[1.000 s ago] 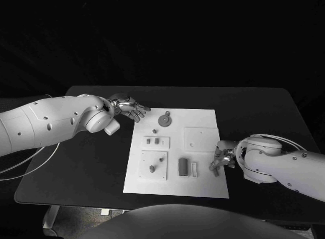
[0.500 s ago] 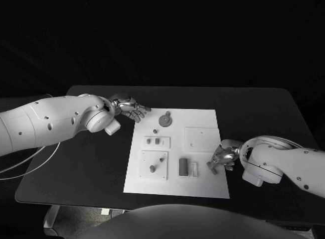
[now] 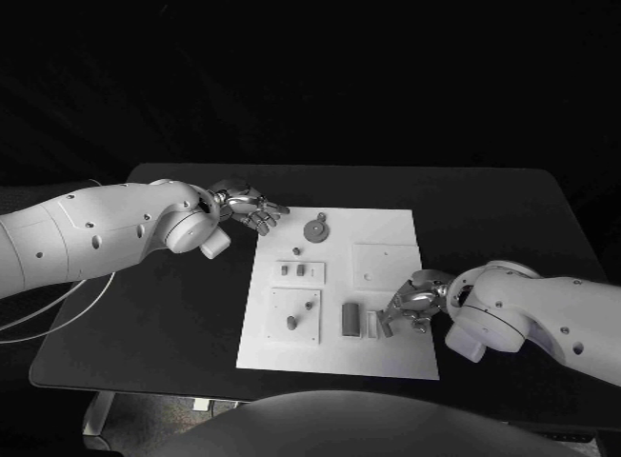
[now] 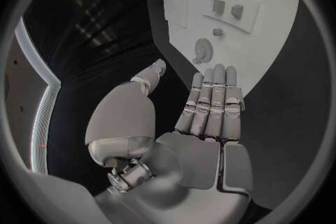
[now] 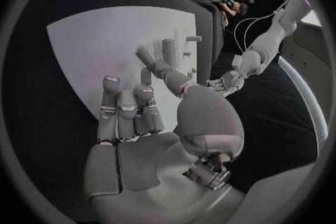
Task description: Assemble the parts on the task board
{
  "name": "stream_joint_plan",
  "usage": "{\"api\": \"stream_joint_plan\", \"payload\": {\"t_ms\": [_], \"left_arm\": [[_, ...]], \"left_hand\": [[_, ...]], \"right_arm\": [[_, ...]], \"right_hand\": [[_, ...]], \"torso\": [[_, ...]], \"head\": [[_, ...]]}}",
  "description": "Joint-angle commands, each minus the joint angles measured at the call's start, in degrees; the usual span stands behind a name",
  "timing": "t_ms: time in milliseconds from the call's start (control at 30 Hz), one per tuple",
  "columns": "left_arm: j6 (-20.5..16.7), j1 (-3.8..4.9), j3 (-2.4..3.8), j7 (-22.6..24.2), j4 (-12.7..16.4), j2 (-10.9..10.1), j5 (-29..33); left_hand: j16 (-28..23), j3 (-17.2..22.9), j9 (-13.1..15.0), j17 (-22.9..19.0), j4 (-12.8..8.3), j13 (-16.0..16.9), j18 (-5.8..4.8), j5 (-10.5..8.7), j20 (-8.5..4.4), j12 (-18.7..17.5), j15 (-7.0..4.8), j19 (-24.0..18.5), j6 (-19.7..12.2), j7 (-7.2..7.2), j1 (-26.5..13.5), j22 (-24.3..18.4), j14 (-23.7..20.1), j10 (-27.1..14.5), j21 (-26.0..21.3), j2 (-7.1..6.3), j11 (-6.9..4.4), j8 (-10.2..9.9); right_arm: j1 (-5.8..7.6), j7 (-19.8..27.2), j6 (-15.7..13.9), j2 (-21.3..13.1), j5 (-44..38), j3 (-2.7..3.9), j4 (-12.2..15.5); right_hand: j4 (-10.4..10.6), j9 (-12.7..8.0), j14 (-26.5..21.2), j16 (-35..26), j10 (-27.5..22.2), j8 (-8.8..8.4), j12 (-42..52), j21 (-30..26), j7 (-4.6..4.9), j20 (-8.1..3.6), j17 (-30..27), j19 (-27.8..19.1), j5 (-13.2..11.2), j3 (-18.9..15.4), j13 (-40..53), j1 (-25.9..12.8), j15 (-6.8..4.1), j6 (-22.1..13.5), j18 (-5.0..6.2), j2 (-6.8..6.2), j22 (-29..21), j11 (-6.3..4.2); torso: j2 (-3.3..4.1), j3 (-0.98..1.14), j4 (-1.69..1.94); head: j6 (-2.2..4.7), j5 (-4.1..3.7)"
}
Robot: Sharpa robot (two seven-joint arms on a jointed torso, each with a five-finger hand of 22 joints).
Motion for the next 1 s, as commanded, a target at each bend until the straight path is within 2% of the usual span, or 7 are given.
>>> {"api": "stream_joint_plan", "payload": {"t_ms": [33, 500, 667, 1000], "left_arm": [[0.95, 0.15, 0.03, 0.06, 0.21, 0.13, -0.20], [1.18, 0.15, 0.02, -0.21, 0.32, 0.10, -0.24], [1.22, 0.16, 0.01, -0.32, 0.32, 0.03, -0.25], [1.28, 0.16, 0.00, -0.52, 0.35, -0.03, -0.26]], "left_hand": [[-0.25, -0.32, -0.06, 0.07, -0.08, -0.04, 1.11, -0.11, -0.11, -0.20, -0.08, -0.13, 0.06, 0.04, 0.17, 0.03, 0.00, 0.17, -0.11, 0.28, 0.25, -0.01], [-0.29, -0.36, -0.07, 0.10, 0.01, -0.06, 1.10, -0.11, -0.10, -0.24, -0.07, -0.14, 0.07, 0.05, 0.16, 0.02, -0.01, 0.13, -0.12, 0.21, 0.27, -0.02], [-0.30, -0.37, -0.07, 0.11, 0.03, -0.06, 1.10, -0.11, -0.10, -0.25, -0.07, -0.14, 0.07, 0.05, 0.16, 0.02, -0.01, 0.13, -0.12, 0.20, 0.28, -0.03], [-0.32, -0.40, -0.09, 0.14, 0.12, -0.07, 1.10, -0.11, -0.10, -0.29, -0.06, -0.14, 0.05, 0.06, 0.16, 0.01, -0.01, 0.09, -0.13, 0.13, 0.30, -0.05]], "right_arm": [[-0.02, -0.26, -0.56, 0.52, 2.55, -0.02, -0.70], [-0.30, -1.12, 0.46, 3.06, -1.27, -0.02, -3.23], [-0.38, -1.53, 1.96, 3.24, -1.43, -0.02, -3.43], [-0.89, -1.29, 1.11, 2.98, -5.69, -0.02, -3.59]], "right_hand": [[0.02, 0.23, 0.14, 0.23, 0.60, 0.22, -0.01, 0.27, -0.07, 0.00, -0.09, 0.11, 0.10, -0.19, -0.09, 0.00, -0.12, 0.34, 0.41, 0.33, 0.76, 0.01], [0.04, 0.22, 0.15, 0.20, 0.66, 0.19, -0.04, 0.24, -0.07, 0.03, -0.12, 0.11, 0.10, -0.30, -0.11, -0.11, -0.11, 0.32, 0.41, 0.32, 0.73, 0.00], [0.04, 0.22, 0.15, 0.20, 0.67, 0.18, -0.05, 0.23, -0.07, 0.04, -0.12, 0.10, 0.10, -0.33, -0.12, -0.16, -0.10, 0.31, 0.41, 0.31, 0.72, 0.00], [0.09, 0.14, 0.03, 0.07, 0.54, 0.01, -0.20, 0.11, 0.01, 0.17, -0.17, -0.02, 0.09, -0.62, -0.15, -0.66, -0.09, 0.16, 0.41, 0.20, 0.68, 0.09]], "torso": [[0.02, -0.01, -0.05], [0.02, 0.04, 0.03], [0.01, 0.03, -0.02], [0.02, 0.08, -0.01]], "head": [[0.00, -0.06], [0.00, -0.04], [0.00, 0.01], [0.00, -0.09]]}}
